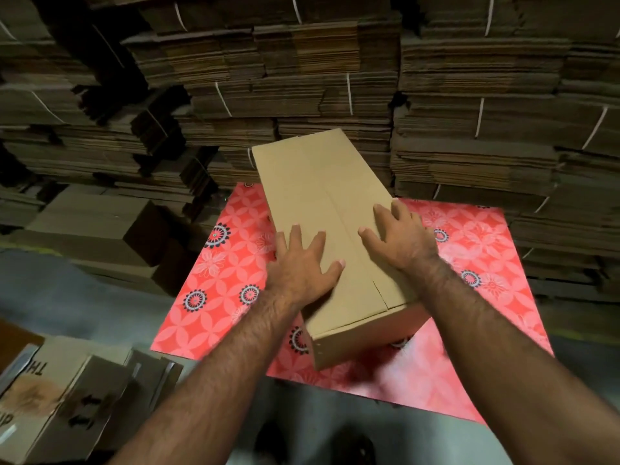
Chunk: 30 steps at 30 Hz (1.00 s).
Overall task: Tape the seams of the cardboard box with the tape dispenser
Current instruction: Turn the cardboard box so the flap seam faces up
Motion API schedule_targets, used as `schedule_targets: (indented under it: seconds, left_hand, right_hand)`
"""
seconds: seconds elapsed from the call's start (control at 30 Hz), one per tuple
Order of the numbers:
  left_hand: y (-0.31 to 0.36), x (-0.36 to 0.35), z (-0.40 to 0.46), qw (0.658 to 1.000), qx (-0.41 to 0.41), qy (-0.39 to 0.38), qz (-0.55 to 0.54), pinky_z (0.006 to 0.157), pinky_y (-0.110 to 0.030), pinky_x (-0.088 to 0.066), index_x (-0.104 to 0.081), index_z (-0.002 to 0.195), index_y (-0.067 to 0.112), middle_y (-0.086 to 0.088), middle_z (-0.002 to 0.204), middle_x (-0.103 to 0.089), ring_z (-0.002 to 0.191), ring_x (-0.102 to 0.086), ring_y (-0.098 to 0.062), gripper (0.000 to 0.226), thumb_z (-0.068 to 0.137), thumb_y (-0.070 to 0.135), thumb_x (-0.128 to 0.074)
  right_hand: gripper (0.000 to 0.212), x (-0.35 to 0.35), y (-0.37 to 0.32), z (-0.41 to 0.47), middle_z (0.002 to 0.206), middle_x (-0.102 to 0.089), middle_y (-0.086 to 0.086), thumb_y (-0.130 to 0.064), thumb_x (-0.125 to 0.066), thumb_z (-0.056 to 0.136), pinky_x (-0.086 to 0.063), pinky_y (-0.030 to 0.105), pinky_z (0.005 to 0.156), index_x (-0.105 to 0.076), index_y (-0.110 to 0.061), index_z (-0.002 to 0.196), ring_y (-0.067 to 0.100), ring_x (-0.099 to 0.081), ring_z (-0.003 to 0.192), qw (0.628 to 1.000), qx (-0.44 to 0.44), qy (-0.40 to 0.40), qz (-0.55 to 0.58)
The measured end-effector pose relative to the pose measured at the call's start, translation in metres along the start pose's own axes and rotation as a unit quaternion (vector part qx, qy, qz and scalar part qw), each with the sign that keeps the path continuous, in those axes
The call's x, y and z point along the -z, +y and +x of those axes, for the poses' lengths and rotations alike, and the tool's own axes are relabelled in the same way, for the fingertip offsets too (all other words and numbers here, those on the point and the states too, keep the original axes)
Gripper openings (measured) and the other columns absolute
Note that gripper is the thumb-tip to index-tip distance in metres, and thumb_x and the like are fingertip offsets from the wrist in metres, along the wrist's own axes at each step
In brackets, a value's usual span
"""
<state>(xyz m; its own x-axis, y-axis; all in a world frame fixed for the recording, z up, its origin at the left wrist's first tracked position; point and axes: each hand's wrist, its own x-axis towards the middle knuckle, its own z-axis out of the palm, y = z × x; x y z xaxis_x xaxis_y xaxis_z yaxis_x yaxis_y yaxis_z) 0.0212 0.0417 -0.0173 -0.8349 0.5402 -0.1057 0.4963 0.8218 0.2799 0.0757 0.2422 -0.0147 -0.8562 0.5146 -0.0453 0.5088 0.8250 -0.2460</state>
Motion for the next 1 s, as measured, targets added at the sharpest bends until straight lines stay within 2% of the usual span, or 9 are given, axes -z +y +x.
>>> schedule_targets:
  seconds: [0.1,0.2,0.33,0.4,0.47,0.63,0.83,0.93,1.0]
  left_hand:
    - [-0.021,0.015,0.037,0.997,-0.064,0.002,0.040,0.106,-0.067,-0.031,-0.027,0.149,0.042,0.001,0.163,-0.015,0.147,-0.014,-0.026,0.067,0.089,0.071,-0.037]
    - [-0.048,0.031,0.090,0.990,-0.119,-0.041,0.061,0.111,-0.065,-0.027,-0.024,0.151,0.044,-0.002,0.164,-0.016,0.148,-0.016,-0.031,0.079,0.081,0.080,-0.026]
    - [-0.064,0.047,0.148,0.976,-0.177,-0.096,0.079,0.113,-0.069,-0.020,-0.017,0.150,0.053,0.002,0.166,-0.007,0.151,-0.002,-0.034,0.075,0.082,0.083,-0.033]
    - [-0.067,0.051,0.166,0.967,-0.213,-0.122,0.074,0.113,-0.071,-0.016,-0.013,0.146,0.060,0.004,0.166,-0.002,0.151,0.005,-0.034,0.084,0.071,0.094,-0.027]
    - [-0.070,0.049,0.172,0.961,-0.236,-0.127,0.066,0.111,-0.073,-0.017,-0.012,0.143,0.065,0.008,0.166,-0.002,0.152,0.004,-0.032,0.085,0.066,0.099,-0.022]
    - [-0.073,0.046,0.157,0.970,-0.202,-0.114,0.078,0.100,-0.079,-0.025,-0.015,0.146,0.059,0.014,0.164,-0.006,0.151,-0.001,-0.026,0.070,0.082,0.086,-0.023]
    - [-0.061,0.042,0.131,0.981,-0.088,-0.139,0.106,0.093,-0.084,-0.022,-0.004,0.150,0.054,0.010,0.165,0.005,0.151,0.005,-0.029,0.069,0.087,0.079,-0.017]
    - [-0.062,0.051,0.128,0.973,-0.090,-0.122,0.171,0.089,-0.089,-0.013,-0.008,0.151,0.052,0.006,0.164,-0.007,0.148,-0.009,-0.031,0.072,0.085,0.081,-0.017]
    - [-0.069,0.062,0.136,0.971,-0.099,-0.094,0.198,0.089,-0.089,-0.005,-0.016,0.151,0.049,0.003,0.161,-0.021,0.144,-0.019,-0.033,0.074,0.084,0.081,-0.017]
  right_hand:
    - [0.069,-0.008,-0.027,-0.016,0.159,-0.023,0.006,-0.069,-0.036,0.086,-0.016,0.073,0.107,-0.038,-0.031,0.143,0.036,-0.020,0.145,0.994,-0.110,0.020,-0.015]
    - [0.078,-0.014,-0.053,-0.043,0.164,-0.012,0.002,-0.075,-0.037,0.084,-0.002,0.079,0.104,-0.029,-0.034,0.151,0.039,-0.003,0.149,0.986,-0.167,0.011,0.024]
    - [0.082,-0.028,-0.069,-0.071,0.166,-0.004,-0.002,-0.080,-0.029,0.083,0.005,0.083,0.100,-0.017,-0.041,0.154,0.036,0.008,0.151,0.969,-0.243,0.026,0.025]
    - [0.081,-0.036,-0.077,-0.076,0.166,-0.001,-0.007,-0.082,-0.023,0.083,0.005,0.084,0.098,-0.011,-0.045,0.154,0.033,0.012,0.151,0.960,-0.277,0.040,0.023]
    - [0.079,-0.041,-0.082,-0.075,0.166,-0.001,-0.010,-0.083,-0.023,0.083,-0.001,0.084,0.100,-0.012,-0.048,0.152,0.030,0.011,0.151,0.952,-0.299,0.058,0.029]
    - [0.078,-0.034,-0.070,-0.065,0.164,-0.011,-0.013,-0.085,-0.028,0.080,-0.017,0.078,0.103,-0.019,-0.050,0.150,0.025,0.003,0.152,0.958,-0.277,0.074,0.021]
    - [0.080,-0.005,-0.023,-0.033,0.164,-0.009,-0.016,-0.090,-0.027,0.077,-0.018,0.077,0.105,-0.014,-0.056,0.148,0.021,-0.001,0.152,0.986,-0.169,0.005,-0.009]
    - [0.082,0.004,-0.013,-0.023,0.165,-0.008,-0.012,-0.090,-0.026,0.075,-0.017,0.077,0.106,-0.014,-0.058,0.149,0.022,-0.002,0.151,0.989,-0.144,-0.021,-0.014]
    - [0.081,0.005,-0.016,-0.020,0.164,-0.012,-0.006,-0.089,-0.030,0.075,-0.020,0.076,0.105,-0.021,-0.056,0.148,0.025,-0.006,0.151,0.986,-0.167,-0.004,-0.008]
